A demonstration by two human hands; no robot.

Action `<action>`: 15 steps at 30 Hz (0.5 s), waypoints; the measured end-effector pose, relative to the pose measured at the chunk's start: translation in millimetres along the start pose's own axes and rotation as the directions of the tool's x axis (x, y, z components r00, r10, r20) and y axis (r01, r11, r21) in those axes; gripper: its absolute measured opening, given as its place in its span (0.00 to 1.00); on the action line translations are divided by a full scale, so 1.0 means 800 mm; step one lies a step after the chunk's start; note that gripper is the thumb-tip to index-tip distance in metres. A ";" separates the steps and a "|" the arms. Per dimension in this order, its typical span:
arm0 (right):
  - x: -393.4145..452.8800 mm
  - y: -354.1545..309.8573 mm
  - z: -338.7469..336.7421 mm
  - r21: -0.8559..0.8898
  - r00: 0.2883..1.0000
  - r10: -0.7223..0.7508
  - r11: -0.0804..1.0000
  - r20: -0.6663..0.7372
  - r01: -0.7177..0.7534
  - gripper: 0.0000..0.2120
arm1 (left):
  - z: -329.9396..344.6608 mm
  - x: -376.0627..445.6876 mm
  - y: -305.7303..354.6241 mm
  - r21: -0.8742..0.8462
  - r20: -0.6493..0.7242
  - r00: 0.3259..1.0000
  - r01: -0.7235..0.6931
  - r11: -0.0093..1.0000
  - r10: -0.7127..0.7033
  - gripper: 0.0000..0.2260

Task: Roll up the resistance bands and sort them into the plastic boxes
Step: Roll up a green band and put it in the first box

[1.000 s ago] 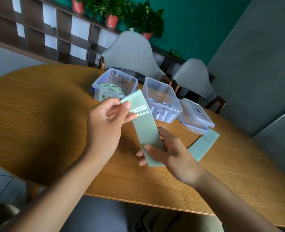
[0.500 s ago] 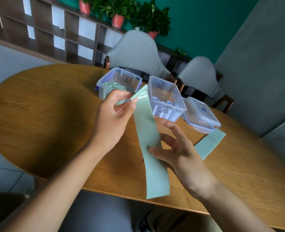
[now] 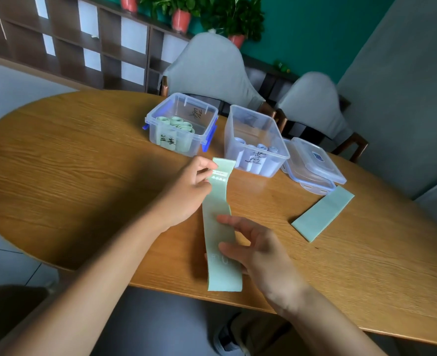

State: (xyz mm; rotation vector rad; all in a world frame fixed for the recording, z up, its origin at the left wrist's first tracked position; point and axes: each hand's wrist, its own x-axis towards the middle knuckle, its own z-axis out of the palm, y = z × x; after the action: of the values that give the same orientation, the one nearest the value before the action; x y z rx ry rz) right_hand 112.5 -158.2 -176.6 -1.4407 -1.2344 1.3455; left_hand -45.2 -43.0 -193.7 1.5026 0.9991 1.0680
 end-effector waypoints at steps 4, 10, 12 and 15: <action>0.004 0.007 0.004 0.058 1.000 0.011 0.998 0.017 -0.012 0.20 | 0.001 0.001 -0.002 0.044 -0.020 1.000 0.000 0.999 0.000 0.20; 0.011 0.012 0.002 0.038 0.999 -0.012 0.999 0.035 0.011 0.22 | -0.002 -0.007 -0.006 0.170 -0.095 0.995 0.013 0.985 0.003 0.18; 0.012 0.012 -0.001 -0.001 0.999 -0.032 0.999 0.044 0.032 0.24 | -0.001 -0.015 -0.005 0.213 -0.082 0.997 0.010 0.977 0.008 0.18; 0.013 0.014 -0.003 -0.071 0.996 -0.052 0.996 0.071 0.057 0.27 | 0.000 -0.030 -0.001 0.290 -0.061 0.998 -0.010 0.957 0.029 0.18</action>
State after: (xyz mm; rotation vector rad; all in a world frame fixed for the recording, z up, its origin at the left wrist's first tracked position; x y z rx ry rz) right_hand 116.3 -149.9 -189.0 -1.4105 -1.3713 1.3358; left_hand -51.7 -65.9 -197.6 1.7242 1.2299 1.0211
